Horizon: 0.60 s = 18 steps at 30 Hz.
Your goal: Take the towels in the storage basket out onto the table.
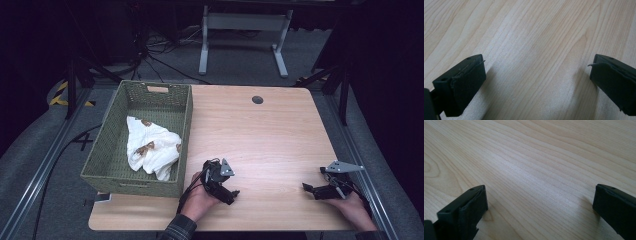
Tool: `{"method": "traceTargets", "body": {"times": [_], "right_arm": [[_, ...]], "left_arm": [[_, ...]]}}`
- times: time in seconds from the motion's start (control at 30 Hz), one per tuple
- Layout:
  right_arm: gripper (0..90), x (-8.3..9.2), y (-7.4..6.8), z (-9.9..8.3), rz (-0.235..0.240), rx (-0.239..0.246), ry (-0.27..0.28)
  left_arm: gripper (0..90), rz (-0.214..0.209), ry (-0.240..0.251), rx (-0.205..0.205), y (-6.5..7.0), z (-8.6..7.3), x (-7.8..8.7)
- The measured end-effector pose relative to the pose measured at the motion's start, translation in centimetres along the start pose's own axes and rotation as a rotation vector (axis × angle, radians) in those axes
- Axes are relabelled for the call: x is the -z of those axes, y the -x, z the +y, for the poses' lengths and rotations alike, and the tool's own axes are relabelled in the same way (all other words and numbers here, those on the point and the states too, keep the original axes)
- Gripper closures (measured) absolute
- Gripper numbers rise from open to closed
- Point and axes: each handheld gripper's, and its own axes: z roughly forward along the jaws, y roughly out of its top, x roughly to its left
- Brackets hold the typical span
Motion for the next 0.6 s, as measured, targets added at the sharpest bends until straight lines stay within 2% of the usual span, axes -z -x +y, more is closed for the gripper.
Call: {"method": "traceTargets", "body": {"times": [0.23,0.33,0.37,0.47,0.6], "right_arm": [[0.0,-0.04,-0.1,0.03,0.007,0.008,0.001],[0.0,-0.03,-0.1,0.03,0.009,0.005,0.0],[0.0,-0.02,-0.1,0.03,0.01,0.004,0.0],[0.0,-0.03,-0.12,0.05,0.008,0.006,0.0],[0.0,-0.04,-0.14,0.05,0.008,0.004,-0.001]], "left_arm": [[0.7,0.008,0.005,0.016,0.01,0.06,-0.07],[0.4,0.01,-0.017,0.021,-0.08,0.21,0.05],[0.5,0.006,-0.01,0.033,-0.12,0.23,0.06],[0.5,0.005,-0.012,0.03,-0.25,0.29,0.29],[0.5,0.013,0.014,0.029,-0.33,0.53,0.73]]}}
